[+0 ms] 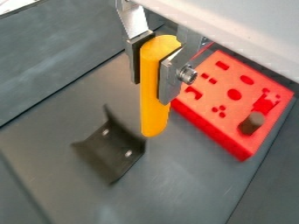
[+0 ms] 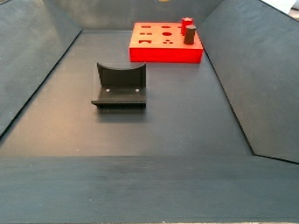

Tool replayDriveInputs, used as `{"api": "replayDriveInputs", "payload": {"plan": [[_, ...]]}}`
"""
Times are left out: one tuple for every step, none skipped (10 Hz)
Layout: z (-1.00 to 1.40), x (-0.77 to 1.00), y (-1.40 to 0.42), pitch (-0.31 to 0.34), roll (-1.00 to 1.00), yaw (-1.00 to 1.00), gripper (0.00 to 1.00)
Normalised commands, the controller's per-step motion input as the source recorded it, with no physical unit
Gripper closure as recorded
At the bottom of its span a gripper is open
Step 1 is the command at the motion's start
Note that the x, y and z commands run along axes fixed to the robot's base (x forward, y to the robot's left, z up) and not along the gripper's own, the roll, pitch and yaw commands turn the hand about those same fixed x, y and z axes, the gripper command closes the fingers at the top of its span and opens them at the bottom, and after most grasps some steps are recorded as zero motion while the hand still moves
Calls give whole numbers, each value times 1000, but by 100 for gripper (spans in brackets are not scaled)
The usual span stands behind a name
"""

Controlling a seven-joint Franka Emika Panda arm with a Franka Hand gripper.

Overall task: Pick up the oval object. Move up. Move to above the board. Insert the oval object.
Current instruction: Move to above the board.

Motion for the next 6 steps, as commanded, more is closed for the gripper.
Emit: {"api": "replayDriveInputs", "payload": {"plan": [[67, -115, -1000, -28, -23, 7, 100], [69, -120, -1000, -21, -21, 4, 100], [68, -122, -1000, -14, -19, 8, 100], [70, -123, -1000, -1, -8, 2, 100], [71, -122, -1000, 4, -14, 6, 100], [75, -124, -1000, 8, 1, 4, 100]]}}
